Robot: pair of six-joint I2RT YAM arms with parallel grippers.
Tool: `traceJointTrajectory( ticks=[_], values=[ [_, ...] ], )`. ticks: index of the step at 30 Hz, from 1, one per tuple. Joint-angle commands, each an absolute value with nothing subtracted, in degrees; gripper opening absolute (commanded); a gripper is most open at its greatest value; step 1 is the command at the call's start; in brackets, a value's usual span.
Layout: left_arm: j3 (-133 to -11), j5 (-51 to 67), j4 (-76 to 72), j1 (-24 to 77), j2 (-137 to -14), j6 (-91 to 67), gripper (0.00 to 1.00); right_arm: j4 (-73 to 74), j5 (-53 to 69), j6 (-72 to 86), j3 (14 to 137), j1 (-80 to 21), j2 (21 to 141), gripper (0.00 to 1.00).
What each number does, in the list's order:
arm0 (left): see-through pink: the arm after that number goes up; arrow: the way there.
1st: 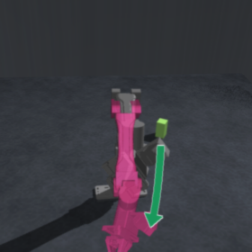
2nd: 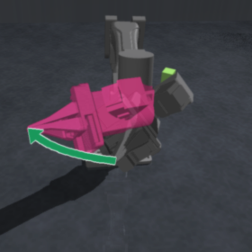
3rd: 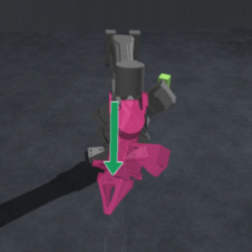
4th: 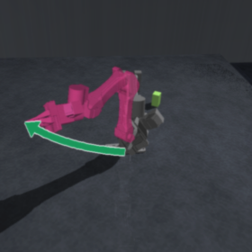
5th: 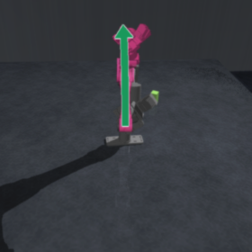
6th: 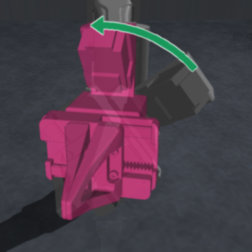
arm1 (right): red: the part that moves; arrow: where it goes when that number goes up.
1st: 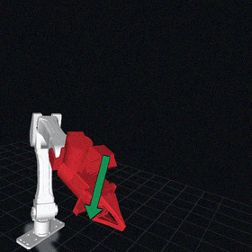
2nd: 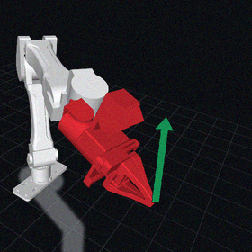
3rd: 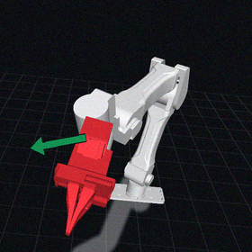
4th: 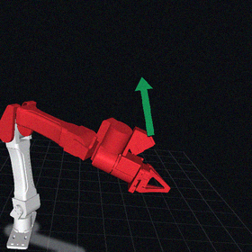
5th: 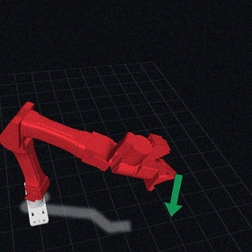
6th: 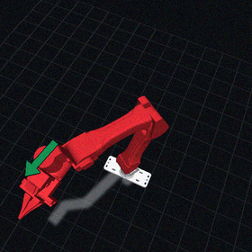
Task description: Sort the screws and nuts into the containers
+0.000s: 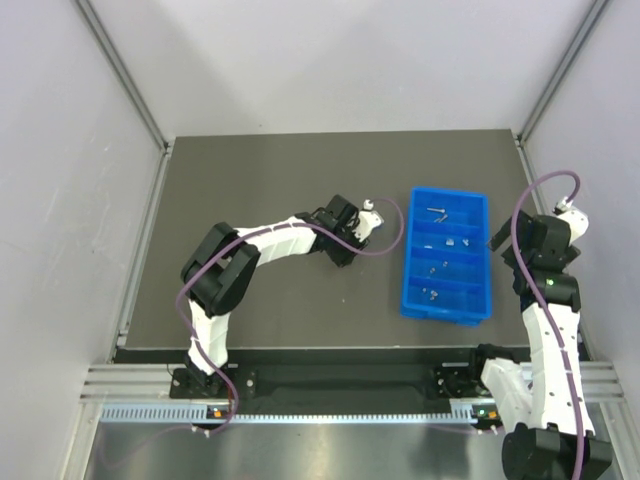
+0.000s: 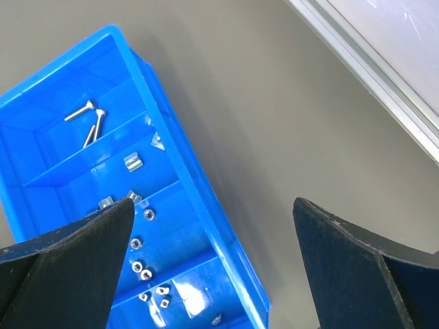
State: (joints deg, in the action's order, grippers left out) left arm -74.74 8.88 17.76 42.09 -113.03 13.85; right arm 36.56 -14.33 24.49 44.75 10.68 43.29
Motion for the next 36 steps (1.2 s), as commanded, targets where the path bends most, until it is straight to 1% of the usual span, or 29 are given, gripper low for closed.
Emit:
traceJointTrajectory(
  ticks=[1,4,12,19,23,28,30,33,34,35,36],
  values=[
    [-73.7,4.0,23.1,41.7,-115.3,9.3,0.41,35.7,-15.6,24.0,47.1,10.8,42.5,0.99],
    [-73.0,4.0,24.1,41.7,-115.6,7.0,0.41,35.8,-15.5,24.0,47.2,10.8,42.8,1.0],
    [-72.1,2.1,26.5,41.8,-114.2,6.7,0.39,35.7,-15.6,24.1,47.1,10.8,42.6,1.0],
    [-72.3,0.7,29.4,41.9,-112.5,1.2,0.43,35.5,-15.6,24.1,46.8,10.8,42.8,1.0],
    [-71.3,0.9,28.5,42.2,-112.5,0.1,0.41,35.2,-15.3,24.1,46.6,10.8,43.1,1.0],
    [-72.8,1.6,27.9,42.7,-114.5,0.6,0.4,35.2,-14.9,24.2,46.5,10.8,43.4,1.0],
    [-73.2,2.2,27.7,43.0,-115.2,0.4,0.36,35.2,-15.1,24.1,46.5,10.8,43.0,1.0],
    [-73.2,2.5,27.8,43.4,-116.0,0.4,0.24,35.2,-15.6,23.9,46.5,10.8,42.5,1.0],
    [-73.2,2.9,27.9,43.6,-116.1,0.4,0.19,35.2,-15.6,24.0,46.5,10.7,42.5,1.0],
    [-73.1,3.4,28.0,43.8,-116.2,0.8,0.1,35.2,-15.6,24.0,46.5,10.8,42.7,1.0],
    [-73.0,2.6,28.3,43.9,-116.2,0.8,0.05,35.2,-15.6,24.0,46.5,10.8,42.8,1.0]
  ],
)
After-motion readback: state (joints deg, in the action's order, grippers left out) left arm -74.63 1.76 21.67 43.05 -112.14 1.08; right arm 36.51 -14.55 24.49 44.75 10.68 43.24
